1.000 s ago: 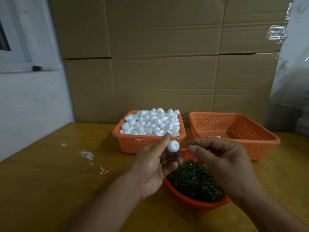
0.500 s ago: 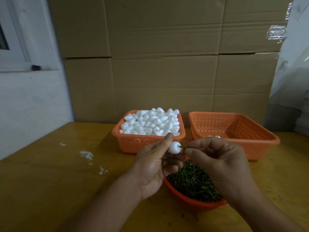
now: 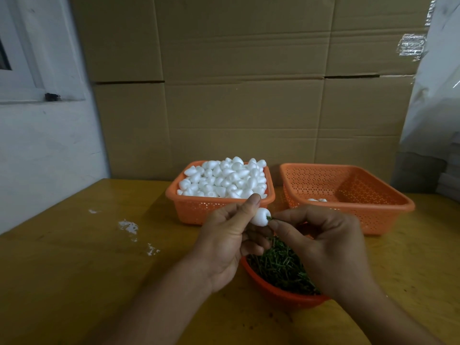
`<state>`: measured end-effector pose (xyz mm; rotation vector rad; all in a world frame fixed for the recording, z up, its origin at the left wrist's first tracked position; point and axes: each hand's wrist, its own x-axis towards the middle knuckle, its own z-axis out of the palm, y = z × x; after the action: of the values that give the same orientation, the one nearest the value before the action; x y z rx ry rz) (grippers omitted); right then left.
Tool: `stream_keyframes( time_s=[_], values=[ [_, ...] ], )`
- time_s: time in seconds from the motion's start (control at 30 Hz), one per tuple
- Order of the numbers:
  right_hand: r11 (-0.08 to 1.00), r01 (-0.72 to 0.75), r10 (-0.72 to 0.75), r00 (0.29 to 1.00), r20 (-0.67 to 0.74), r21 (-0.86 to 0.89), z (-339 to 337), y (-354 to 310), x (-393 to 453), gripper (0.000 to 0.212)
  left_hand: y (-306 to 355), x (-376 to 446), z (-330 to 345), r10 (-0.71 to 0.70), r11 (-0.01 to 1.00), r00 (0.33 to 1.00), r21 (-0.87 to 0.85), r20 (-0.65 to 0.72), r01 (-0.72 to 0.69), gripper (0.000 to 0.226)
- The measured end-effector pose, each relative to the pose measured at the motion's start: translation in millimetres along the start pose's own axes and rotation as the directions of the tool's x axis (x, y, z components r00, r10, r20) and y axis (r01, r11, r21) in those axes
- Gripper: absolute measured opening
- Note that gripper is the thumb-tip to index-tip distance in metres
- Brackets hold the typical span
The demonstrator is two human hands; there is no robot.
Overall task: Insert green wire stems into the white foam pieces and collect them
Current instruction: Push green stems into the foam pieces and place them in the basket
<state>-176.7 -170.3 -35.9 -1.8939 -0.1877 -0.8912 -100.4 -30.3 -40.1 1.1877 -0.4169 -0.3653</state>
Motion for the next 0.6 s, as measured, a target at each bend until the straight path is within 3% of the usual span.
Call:
stream_keyframes(
  time_s=[0.43,0.6],
  values=[
    [0.996,-0.020,0.016,0.999,0.049,0.088,1.2,3.6,-0.5,0.016,-4.6,1.4,-2.9,0.264,0.950,0.965,0.175,-0.003,-0.259,0.038],
    [1.000,-0.004,0.003,1.000,0.031,0.013,4.2,5.1,-0.9,0.023,-7.3,2.3,-4.1,0.327,0.918,0.944,0.224,0.045,-0.328,0.036]
  ],
)
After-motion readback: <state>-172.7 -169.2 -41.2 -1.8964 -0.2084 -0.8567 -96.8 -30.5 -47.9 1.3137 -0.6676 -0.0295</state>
